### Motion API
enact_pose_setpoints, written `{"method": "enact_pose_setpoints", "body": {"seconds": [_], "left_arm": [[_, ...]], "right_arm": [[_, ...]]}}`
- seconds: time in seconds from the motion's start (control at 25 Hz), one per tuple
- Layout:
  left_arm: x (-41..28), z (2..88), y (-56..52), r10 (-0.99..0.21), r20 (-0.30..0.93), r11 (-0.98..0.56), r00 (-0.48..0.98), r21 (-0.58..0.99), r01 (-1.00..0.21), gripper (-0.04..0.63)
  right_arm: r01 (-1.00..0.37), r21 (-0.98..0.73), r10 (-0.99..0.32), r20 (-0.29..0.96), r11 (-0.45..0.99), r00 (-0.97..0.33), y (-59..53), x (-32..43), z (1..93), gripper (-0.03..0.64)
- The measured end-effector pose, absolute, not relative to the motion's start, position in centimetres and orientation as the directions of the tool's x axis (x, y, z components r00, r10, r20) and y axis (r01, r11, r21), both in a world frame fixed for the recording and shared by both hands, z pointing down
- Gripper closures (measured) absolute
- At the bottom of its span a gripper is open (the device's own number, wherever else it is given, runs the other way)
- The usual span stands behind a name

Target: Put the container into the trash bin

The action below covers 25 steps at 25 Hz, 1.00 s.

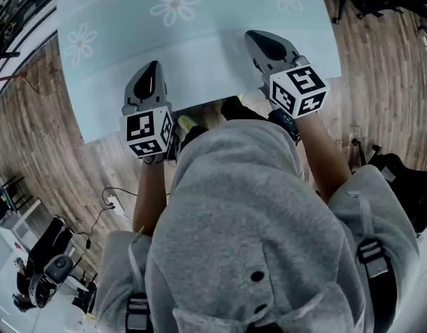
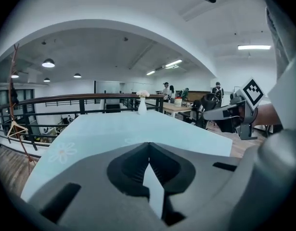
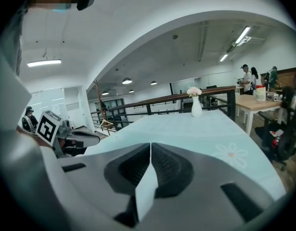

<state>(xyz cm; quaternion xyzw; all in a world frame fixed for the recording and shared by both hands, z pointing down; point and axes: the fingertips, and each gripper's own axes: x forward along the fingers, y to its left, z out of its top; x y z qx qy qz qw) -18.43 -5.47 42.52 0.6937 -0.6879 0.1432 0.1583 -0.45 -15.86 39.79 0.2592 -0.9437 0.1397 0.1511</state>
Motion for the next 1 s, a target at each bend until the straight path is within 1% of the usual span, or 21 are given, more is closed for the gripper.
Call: {"method": "enact_pose_setpoints", "body": {"seconds": [0.16, 0.4, 0.64, 1.0], "left_arm": [[-15.1, 42.4, -8.4, -0.904, 0.426, -0.042, 0.041, 0.008, -0.999, 0.575], [-11.8, 42.8, -11.3, -0.898, 0.438, -0.040, 0.039, 0.007, -0.999, 0.575], [-10.5, 42.4, -11.9, -0.896, 0.444, -0.028, 0.021, -0.008, -1.000, 0.575], [-10.4, 43.3, -10.8, -0.881, 0.474, -0.005, -0.005, -0.021, -1.000, 0.574]], "right_arm": [[-0.572, -0.194, -0.491, 0.344, 0.797, -0.800, -18.3, 3.9, 40.3, 0.586], [-0.587, -0.217, -0.501, 0.345, 0.780, -0.794, -21.1, 8.0, 41.1, 0.586], [-0.576, -0.232, -0.489, 0.343, 0.784, -0.802, -21.7, 9.2, 41.5, 0.586], [-0.555, -0.246, -0.466, 0.340, 0.794, -0.817, -21.6, 9.1, 41.8, 0.586]]}}
